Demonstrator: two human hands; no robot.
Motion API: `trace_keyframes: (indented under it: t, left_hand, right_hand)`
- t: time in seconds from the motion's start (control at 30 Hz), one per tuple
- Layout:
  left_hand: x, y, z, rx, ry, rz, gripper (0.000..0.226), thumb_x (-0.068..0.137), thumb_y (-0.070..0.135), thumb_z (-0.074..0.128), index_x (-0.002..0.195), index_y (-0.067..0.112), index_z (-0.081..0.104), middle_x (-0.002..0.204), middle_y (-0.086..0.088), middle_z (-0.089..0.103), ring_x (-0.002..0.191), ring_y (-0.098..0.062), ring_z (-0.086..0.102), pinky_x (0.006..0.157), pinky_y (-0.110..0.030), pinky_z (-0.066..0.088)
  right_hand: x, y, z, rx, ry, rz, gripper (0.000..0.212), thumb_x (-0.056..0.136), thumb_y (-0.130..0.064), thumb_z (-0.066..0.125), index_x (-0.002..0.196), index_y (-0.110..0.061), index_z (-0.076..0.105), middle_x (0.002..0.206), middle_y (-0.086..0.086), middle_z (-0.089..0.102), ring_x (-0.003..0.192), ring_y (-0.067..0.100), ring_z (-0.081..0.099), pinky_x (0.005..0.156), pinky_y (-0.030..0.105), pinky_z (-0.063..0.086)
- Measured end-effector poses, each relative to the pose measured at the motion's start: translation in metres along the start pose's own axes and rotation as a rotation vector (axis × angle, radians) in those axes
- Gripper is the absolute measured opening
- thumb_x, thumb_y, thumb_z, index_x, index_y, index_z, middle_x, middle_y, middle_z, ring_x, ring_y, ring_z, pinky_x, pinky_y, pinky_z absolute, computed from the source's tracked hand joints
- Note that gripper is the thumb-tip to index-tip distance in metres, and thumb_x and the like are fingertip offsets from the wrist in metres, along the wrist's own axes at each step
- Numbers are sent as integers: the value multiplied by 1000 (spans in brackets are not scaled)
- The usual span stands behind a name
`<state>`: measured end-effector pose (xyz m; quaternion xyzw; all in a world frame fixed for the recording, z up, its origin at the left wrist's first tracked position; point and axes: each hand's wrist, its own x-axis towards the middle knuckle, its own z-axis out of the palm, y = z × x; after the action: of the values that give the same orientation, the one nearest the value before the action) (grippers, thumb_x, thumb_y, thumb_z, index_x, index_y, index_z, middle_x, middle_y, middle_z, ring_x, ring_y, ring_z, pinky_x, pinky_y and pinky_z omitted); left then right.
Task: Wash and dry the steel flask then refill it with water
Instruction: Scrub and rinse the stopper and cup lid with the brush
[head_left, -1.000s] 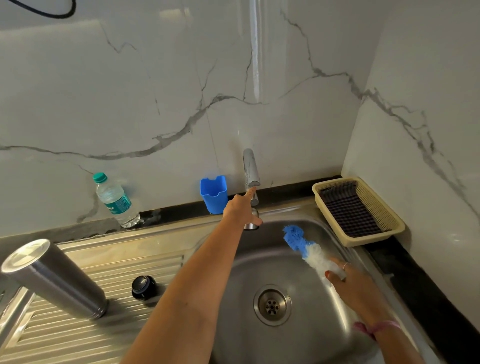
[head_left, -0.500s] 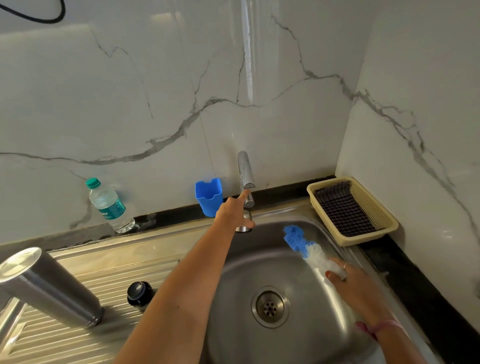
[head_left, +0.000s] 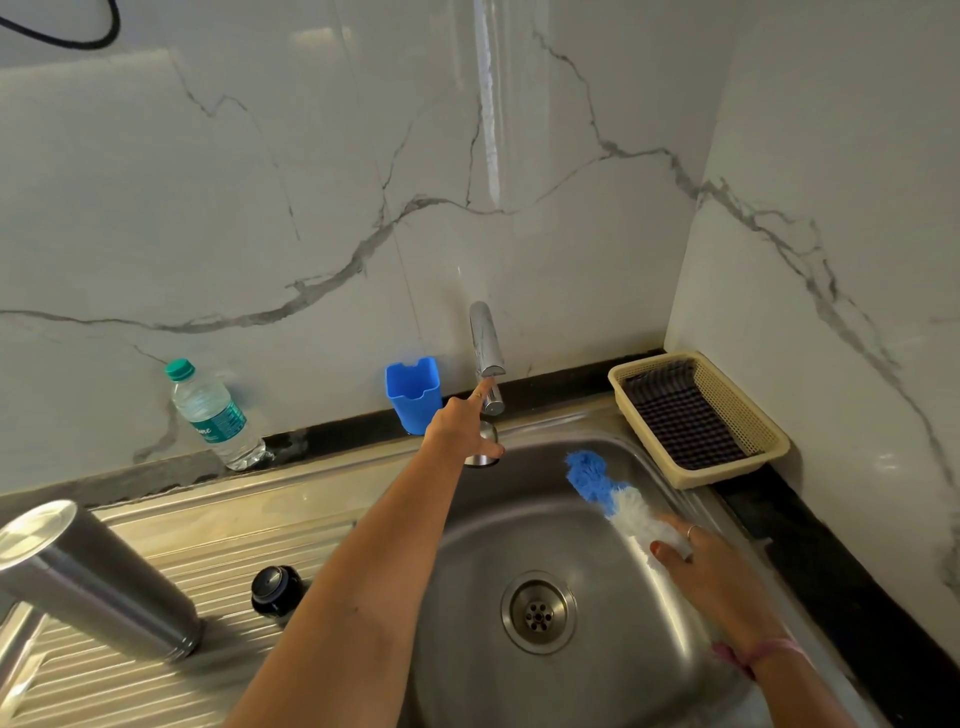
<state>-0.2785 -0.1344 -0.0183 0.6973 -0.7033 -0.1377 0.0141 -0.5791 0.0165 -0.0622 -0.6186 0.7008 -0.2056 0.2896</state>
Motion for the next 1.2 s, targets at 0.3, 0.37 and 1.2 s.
trace_keyframes:
  t: [0.3, 0.37, 1.2]
  left_hand:
    - [-8, -2, -4, 10, -17, -16, 108, 84, 39, 76, 158, 28, -2, 97, -9, 53, 93, -25, 61, 89, -36, 52]
    - [-10, -4, -3, 16, -30, -20, 109, 84, 39, 76, 158, 27, -4, 94, -9, 53, 86, -21, 58, 87, -35, 53]
    - [-11, -16, 15, -282, -35, -91, 128, 77, 31, 85, 156, 32, -15, 87, -9, 58, 87, -23, 66, 87, -35, 54]
  right_hand:
    - [-2, 2, -1, 10, -19, 6, 34, 96, -34, 54, 128, -21, 58, 96, -3, 64, 85, 8, 58, 66, 18, 39]
    - [-2, 1, 0, -6, -13, 0, 34, 96, -35, 54, 127, -22, 58, 95, -5, 64, 84, 5, 59, 65, 16, 39]
    - [-14, -16, 0, 21, -24, 25, 37, 96, -32, 55, 132, -25, 55, 91, -11, 59, 81, 1, 54, 66, 15, 38]
